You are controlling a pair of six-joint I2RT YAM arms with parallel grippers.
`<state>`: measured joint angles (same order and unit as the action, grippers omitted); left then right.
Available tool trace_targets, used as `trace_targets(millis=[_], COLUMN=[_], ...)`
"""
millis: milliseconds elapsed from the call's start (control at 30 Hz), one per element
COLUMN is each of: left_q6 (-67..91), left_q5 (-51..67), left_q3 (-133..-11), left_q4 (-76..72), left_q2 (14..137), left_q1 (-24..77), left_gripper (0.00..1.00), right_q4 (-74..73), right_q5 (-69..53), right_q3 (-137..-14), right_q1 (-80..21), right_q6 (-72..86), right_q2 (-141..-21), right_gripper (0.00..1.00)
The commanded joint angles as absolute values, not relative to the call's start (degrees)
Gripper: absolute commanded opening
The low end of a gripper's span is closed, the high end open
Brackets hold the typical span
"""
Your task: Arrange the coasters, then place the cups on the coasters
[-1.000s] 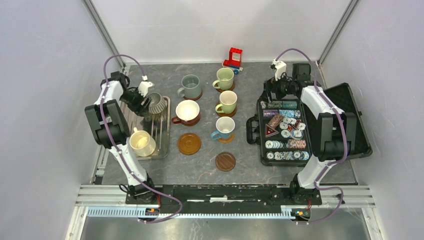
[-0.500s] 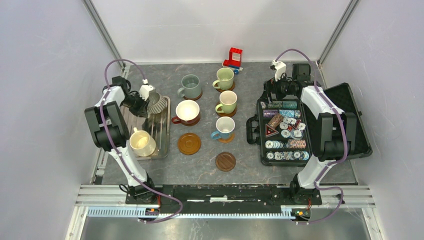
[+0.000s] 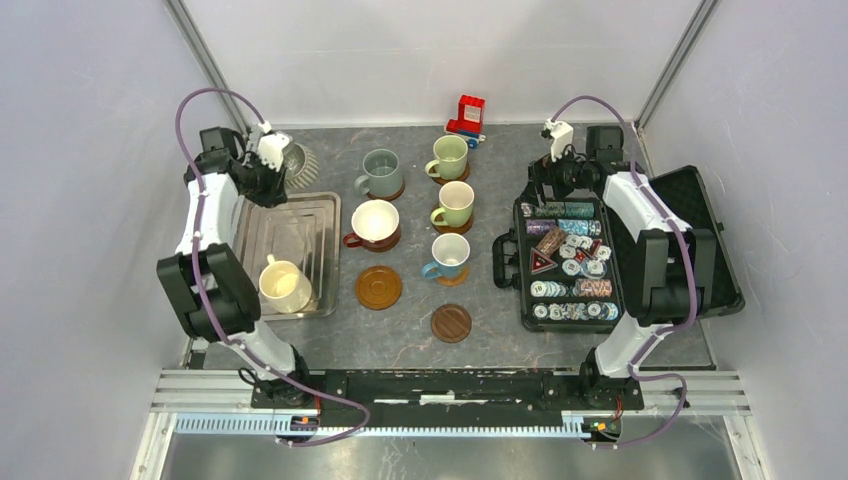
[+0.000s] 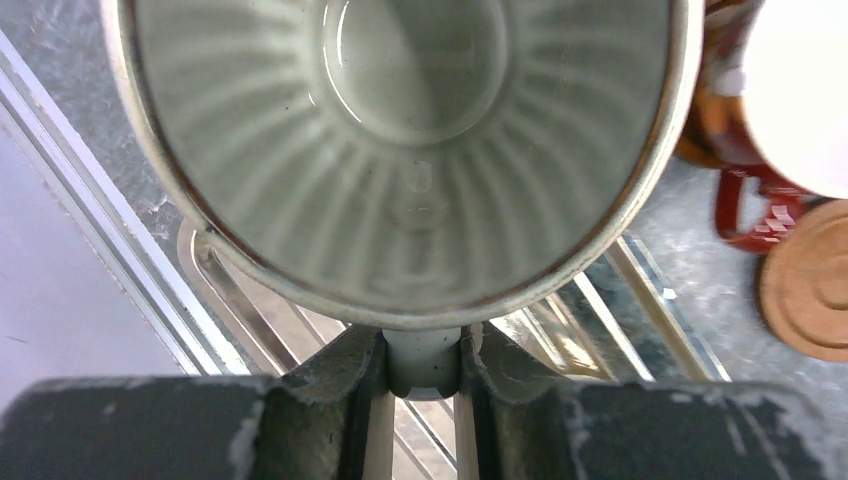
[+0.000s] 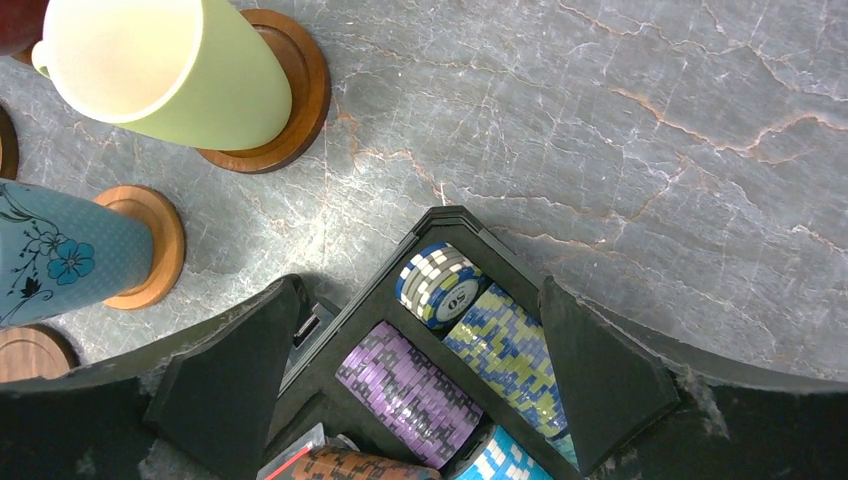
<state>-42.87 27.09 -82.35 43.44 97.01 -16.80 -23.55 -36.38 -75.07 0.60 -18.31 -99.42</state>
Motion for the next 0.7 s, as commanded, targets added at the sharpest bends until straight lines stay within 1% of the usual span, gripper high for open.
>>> trace_targets(millis=[0,167,300,433,533,667], left_q6=[-37.2,-34.5,-28.3,-21.1,-17.8,-12.3], left_q5=[30.9,27.9,22.3,18.1,11.4,4.1], left_q3=[-85.8,-82.6,-76.6,-71.6,-66.8,-64.1], left_q4=[46.3,52.8,54.5,55.1,52.9,51.1], left_q2=[85.9,74.5,65.8,61.0,57.7,57.2], left_q1=[-11.9,-1.7,10.5,22.2,31.4,43.2], left_gripper=[0.02,0.02,0.02,0.02,0.02,0.02], right_q4=[-23.6,-24.3,-24.2,-23.5,-23.3,-22.6], right_q5=[-36.2,-35.0,-33.9,-32.7,-31.9,-31.5], right_q3=[-75.1,-73.6,-71.4,-69.4,-68.4,-65.7], right_q1=[0.6,1.2,2.4,2.8,2.9,2.9], right_q6=[-18.5,-19.1,-18.9,-18.5,-18.2,-17.9], right_q2=[-95.4,-93.1,-91.1,-89.3,-87.8,-84.4], right_gripper=[0.98,0.98,0.98,0.98,0.98,0.98])
